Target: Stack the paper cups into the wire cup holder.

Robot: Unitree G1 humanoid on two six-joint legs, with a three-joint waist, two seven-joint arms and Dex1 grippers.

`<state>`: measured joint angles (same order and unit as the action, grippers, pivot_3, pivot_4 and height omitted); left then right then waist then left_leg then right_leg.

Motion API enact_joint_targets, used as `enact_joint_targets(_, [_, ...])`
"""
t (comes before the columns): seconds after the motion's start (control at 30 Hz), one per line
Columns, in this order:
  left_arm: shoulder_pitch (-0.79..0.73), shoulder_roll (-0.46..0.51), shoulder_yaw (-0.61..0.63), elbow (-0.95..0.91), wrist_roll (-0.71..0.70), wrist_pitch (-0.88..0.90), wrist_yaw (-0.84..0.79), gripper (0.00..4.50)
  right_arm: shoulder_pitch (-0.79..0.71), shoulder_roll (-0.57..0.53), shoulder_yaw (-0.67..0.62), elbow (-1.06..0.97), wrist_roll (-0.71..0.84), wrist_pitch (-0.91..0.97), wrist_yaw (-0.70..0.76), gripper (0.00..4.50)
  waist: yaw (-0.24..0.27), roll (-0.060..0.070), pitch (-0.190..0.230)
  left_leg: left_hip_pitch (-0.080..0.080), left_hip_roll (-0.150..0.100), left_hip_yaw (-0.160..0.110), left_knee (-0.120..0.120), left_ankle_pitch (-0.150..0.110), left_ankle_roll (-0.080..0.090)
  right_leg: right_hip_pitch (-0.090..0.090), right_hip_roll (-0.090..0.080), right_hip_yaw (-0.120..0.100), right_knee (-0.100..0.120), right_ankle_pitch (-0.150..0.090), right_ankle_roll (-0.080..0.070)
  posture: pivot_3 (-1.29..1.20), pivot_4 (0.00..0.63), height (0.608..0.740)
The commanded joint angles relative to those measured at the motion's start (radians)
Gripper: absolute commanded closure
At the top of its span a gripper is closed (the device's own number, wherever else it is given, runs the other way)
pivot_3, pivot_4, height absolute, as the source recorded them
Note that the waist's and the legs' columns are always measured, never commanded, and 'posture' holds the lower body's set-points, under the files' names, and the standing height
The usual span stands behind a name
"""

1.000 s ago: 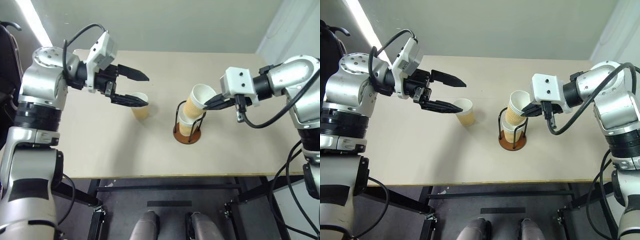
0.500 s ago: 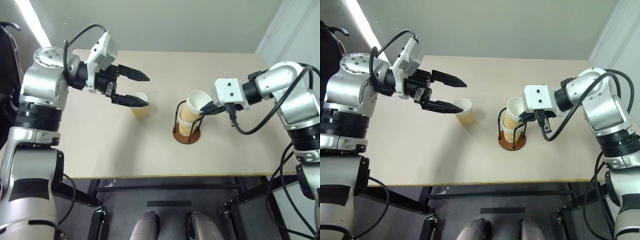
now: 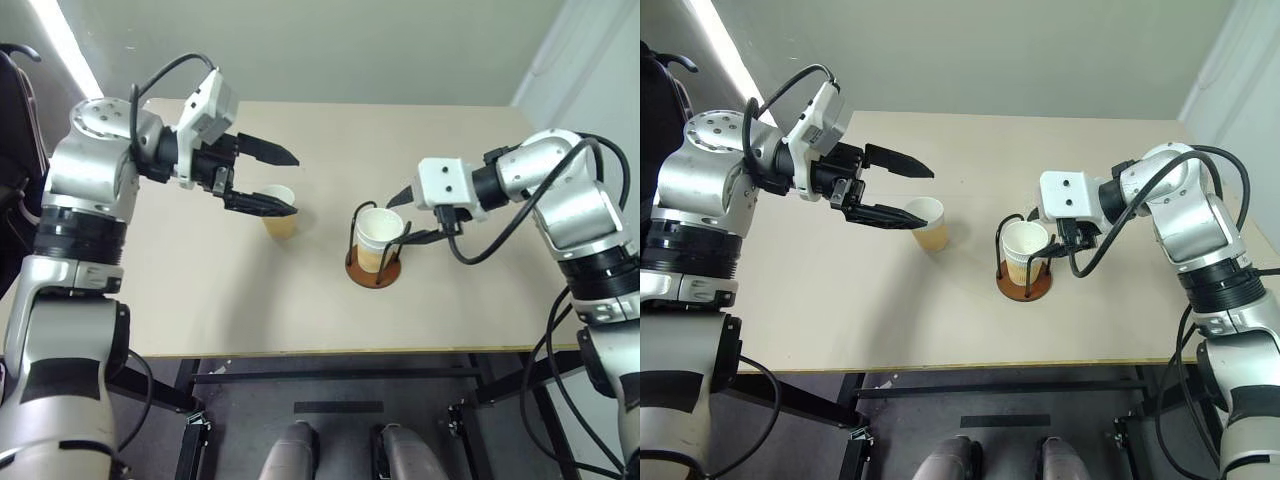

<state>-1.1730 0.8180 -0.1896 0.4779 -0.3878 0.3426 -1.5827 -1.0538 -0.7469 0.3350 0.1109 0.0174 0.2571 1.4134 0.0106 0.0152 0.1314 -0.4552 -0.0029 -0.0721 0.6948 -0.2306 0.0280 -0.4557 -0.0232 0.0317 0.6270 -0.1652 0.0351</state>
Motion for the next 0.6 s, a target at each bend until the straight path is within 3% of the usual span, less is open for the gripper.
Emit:
enact_joint_targets(0.03, [-0.018,0.004,0.037,0.002,0.005,-0.019,-0.032,0.0,-0.055,-0.002,-0.078,-0.018,0.042,0.056,-0.022,1.27,0.0,0.0,0.0,0.0,0.0,0.0,0.0,0.0,0.0,0.0,0.0,0.0,0.0,0.0,0.0,0.0,0.15,0.74])
enact_joint_targets(0.13, [-0.021,0.001,0.036,0.023,0.031,-0.046,-0.023,0.0,-0.063,-0.007,-0.12,-0.032,0.083,0.135,-0.042,1.27,0.0,0.0,0.0,0.0,0.0,0.0,-0.001,0.0,-0.001,-0.001,0.0,0.0,0.0,0.0,-0.001,0.0,0.15,0.74])
enact_joint_targets(0.27, [-0.029,-0.017,0.002,0.099,0.158,-0.218,0.045,0.0,-0.014,-0.033,-0.2,-0.146,0.19,0.299,-0.05,1.27,0.002,0.0,0.0,0.0,0.0,0.0,-0.003,0.001,-0.001,-0.001,0.0,0.0,0.0,-0.001,-0.002,0.0,0.15,0.74])
enact_joint_targets(0.6, [-0.056,-0.058,-0.082,0.278,0.43,-0.576,0.163,0.0,-0.004,-0.05,-0.265,-0.257,0.336,0.433,-0.081,1.27,0.001,0.0,0.0,0.0,0.0,0.0,-0.008,0.004,-0.004,-0.003,0.0,0.0,0.0,-0.001,-0.003,0.0,0.15,0.74])
